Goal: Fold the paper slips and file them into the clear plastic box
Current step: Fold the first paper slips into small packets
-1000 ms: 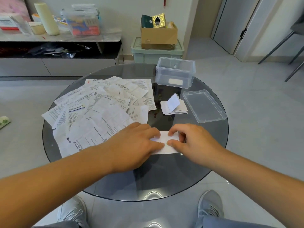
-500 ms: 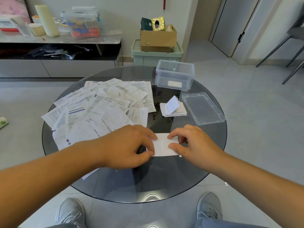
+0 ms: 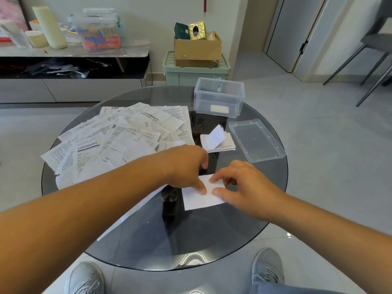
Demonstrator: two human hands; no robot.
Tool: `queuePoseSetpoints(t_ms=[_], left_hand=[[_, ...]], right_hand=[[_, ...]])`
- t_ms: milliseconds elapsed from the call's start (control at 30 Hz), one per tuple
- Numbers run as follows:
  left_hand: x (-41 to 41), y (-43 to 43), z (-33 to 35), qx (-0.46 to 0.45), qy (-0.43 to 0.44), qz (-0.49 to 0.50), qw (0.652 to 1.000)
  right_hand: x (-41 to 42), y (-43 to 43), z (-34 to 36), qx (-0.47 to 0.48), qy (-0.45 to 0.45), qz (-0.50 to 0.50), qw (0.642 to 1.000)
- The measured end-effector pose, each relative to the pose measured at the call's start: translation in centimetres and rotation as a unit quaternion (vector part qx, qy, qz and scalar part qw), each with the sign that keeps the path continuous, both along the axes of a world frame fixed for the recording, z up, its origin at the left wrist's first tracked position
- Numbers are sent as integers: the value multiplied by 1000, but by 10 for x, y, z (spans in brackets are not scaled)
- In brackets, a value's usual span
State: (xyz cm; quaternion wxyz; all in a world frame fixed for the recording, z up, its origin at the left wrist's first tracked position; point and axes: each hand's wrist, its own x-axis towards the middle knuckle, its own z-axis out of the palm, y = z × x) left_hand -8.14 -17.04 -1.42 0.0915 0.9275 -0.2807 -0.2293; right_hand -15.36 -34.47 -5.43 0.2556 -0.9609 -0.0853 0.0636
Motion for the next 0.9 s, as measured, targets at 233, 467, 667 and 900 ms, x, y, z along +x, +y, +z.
queuePoseSetpoints(t_ms=[233,467,667,900], left_hand=[[1,3,-4,-20,31,34,999],[0,16,9,-172,58,121,976],[-8,35,12,-308,84,145,937],[-21,43,-5,-205,34,77,975]], right_hand=[[2,-5,4,65,-1,-30,997],[7,-8,16,267,79,-93,956],[6,-2,31,363,2,-104,926],[5,4,12,123,-50,-11,991]])
